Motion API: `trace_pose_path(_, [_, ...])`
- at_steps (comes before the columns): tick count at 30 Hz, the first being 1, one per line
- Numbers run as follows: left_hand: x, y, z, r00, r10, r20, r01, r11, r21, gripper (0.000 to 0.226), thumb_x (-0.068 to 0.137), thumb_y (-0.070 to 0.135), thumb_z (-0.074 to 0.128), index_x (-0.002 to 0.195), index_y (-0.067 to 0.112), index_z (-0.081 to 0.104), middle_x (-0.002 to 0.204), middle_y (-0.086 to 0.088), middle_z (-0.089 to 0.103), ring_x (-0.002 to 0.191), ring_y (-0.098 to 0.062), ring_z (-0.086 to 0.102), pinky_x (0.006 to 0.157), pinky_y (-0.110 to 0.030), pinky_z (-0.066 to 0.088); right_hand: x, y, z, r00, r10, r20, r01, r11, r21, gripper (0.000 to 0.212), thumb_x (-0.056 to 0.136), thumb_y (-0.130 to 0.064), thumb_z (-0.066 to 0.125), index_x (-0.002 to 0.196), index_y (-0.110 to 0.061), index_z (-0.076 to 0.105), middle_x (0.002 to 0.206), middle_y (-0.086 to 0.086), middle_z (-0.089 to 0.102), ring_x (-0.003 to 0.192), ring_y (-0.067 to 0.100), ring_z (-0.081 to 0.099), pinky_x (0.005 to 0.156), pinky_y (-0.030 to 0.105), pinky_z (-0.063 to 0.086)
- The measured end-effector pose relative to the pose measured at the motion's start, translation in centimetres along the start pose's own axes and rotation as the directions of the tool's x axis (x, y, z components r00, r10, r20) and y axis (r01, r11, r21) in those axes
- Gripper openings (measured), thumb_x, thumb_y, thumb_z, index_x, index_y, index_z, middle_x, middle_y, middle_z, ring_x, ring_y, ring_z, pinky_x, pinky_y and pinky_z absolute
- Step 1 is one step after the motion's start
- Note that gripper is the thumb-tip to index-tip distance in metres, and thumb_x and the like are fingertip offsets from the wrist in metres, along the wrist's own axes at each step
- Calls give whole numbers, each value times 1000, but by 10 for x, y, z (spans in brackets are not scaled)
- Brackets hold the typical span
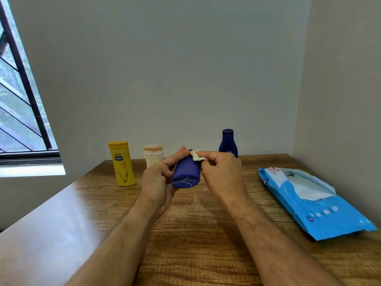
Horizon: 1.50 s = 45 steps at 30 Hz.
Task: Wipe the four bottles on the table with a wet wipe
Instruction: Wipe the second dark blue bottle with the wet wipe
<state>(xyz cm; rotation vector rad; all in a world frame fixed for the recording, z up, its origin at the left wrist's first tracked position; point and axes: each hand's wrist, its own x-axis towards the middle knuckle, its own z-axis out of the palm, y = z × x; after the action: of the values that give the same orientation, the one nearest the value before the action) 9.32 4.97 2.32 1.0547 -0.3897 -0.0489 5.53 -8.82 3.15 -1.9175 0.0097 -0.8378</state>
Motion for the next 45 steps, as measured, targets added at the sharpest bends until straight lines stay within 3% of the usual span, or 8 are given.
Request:
trace_pose_path(7, [-6, 1, 1, 968, -74, 241, 16, 972, 235, 73, 77, -24, 58, 134, 21, 59, 149, -7, 51, 126, -20, 60, 90, -28, 58, 6, 4, -6, 994, 103, -44, -97, 988, 119, 25, 95, -11, 62, 114, -21, 75, 103, -7, 74, 85, 3, 66, 67, 11, 52])
trace_pose_path(11, [-4, -3, -3, 955, 25, 296, -181, 839, 513, 78, 69, 20, 88, 138, 36, 56, 135, 0, 60, 118, -14, 62, 93, -30, 55, 4, 2, -7, 990, 138, 35, -142, 978, 152, 22, 95, -13, 64, 112, -22, 74, 96, -10, 73, 84, 2, 66, 65, 9, 51])
trace_pose_path(15, [-2, -6, -5, 949, 198, 246, -316, 610, 726, 64, 68, 62, 73, 126, 40, 61, 124, 8, 60, 112, -1, 59, 98, -24, 49, 5, -1, -6, 977, 178, 116, -202, 948, 245, 17, 93, -10, 66, 105, -17, 76, 92, -3, 75, 90, 11, 71, 78, 24, 60])
trace_pose_path(18, [1, -9, -12, 945, 229, 236, -321, 495, 808, 61, 72, 83, 60, 116, 41, 65, 109, 8, 66, 107, -14, 61, 93, -40, 52, 4, -6, -13, 969, 175, 176, -223, 924, 310, 14, 91, -10, 67, 93, -19, 77, 86, -1, 76, 85, 13, 72, 74, 25, 60])
trace_pose_path(27, [-8, -5, -3, 920, 339, 196, -361, 538, 762, 37, 80, 41, 79, 114, 40, 64, 91, 20, 73, 87, 2, 68, 77, -14, 53, 3, -20, -16, 998, 35, 56, -59, 853, 519, 20, 91, -4, 66, 84, -19, 77, 81, -4, 77, 83, 12, 74, 68, 24, 60])
trace_pose_path(33, [-5, -6, -7, 903, 373, 212, -382, 475, 793, 50, 85, 15, 75, 119, 47, 56, 97, 13, 70, 88, -4, 66, 83, -23, 52, -4, -15, -10, 989, -137, 57, 121, 967, 225, 26, 90, 0, 64, 99, -22, 74, 95, -12, 73, 89, -2, 68, 71, 11, 53])
trace_pose_path(38, [-1, -11, -12, 912, 347, 221, -363, 429, 827, 41, 83, 15, 76, 117, 32, 64, 97, 6, 68, 89, -10, 63, 82, -30, 51, -5, -13, -12, 982, -183, 45, 180, 982, 61, 31, 92, -3, 62, 112, -23, 76, 101, -9, 74, 62, -6, 61, 54, 8, 44])
trace_pose_path(45, [-3, -13, -8, 918, 340, 202, -358, 498, 790, 34, 86, 13, 74, 108, 38, 65, 87, 10, 70, 78, -4, 62, 68, -12, 45, -2, -10, -12, 973, -226, 41, 227, 974, -25, 22, 85, -8, 68, 99, -20, 79, 96, -8, 74, 82, 3, 66, 69, 8, 51])
